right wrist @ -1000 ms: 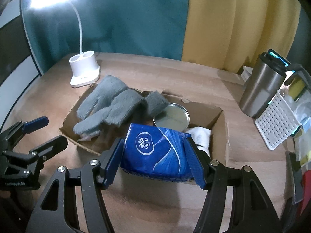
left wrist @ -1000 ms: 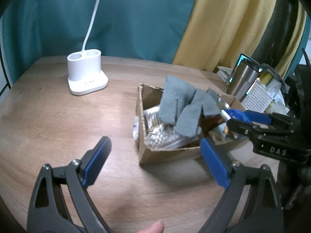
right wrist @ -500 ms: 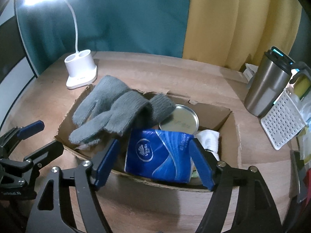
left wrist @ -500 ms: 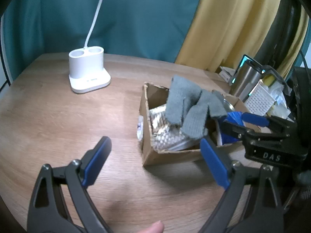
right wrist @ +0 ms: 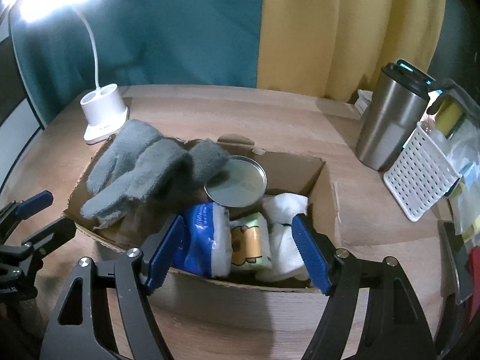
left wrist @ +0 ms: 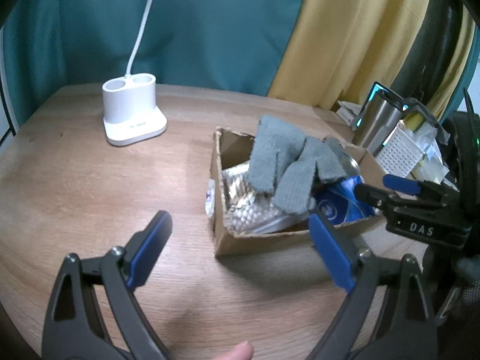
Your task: Organize objects
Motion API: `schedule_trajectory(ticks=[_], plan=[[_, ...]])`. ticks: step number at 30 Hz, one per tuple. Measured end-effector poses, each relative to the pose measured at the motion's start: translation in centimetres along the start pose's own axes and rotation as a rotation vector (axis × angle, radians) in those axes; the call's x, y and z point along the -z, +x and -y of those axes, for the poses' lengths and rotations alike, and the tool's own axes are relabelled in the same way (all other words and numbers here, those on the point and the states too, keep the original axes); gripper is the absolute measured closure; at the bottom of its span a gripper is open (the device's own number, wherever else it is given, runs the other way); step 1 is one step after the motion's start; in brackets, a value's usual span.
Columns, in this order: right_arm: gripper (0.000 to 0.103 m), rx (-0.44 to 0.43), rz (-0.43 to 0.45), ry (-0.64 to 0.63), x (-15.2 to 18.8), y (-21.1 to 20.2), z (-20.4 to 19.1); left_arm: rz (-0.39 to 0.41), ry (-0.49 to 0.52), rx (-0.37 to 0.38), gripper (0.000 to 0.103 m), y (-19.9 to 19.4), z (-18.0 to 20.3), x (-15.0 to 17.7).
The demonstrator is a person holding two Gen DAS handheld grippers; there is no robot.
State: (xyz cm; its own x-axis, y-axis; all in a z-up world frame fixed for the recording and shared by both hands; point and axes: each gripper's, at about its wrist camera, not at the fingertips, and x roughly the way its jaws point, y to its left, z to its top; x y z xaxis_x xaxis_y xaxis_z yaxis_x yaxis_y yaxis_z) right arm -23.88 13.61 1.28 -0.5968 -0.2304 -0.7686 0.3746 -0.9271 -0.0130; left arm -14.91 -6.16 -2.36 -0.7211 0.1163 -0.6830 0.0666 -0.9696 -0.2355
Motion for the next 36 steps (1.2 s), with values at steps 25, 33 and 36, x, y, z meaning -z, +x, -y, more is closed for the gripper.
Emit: schedule_trajectory(ticks=[25,33,36], plan=[[0.026,-0.032,0.039,0.011,2.5,-2.8,1.3,0.021,0.052,-0.029,0.009,-2.2,3.2,0.5],[0.026,-0.036,0.061,0.014,3.7,-4.5,1.7,0.041,0.078,-0.05,0.009,-3.7,4.6,1.2],[0.026,-0.038,0.067,0.012,4.2,-5.1,1.8,0.044,0.081,-0.049,0.009,-4.2,5.0,1.5]])
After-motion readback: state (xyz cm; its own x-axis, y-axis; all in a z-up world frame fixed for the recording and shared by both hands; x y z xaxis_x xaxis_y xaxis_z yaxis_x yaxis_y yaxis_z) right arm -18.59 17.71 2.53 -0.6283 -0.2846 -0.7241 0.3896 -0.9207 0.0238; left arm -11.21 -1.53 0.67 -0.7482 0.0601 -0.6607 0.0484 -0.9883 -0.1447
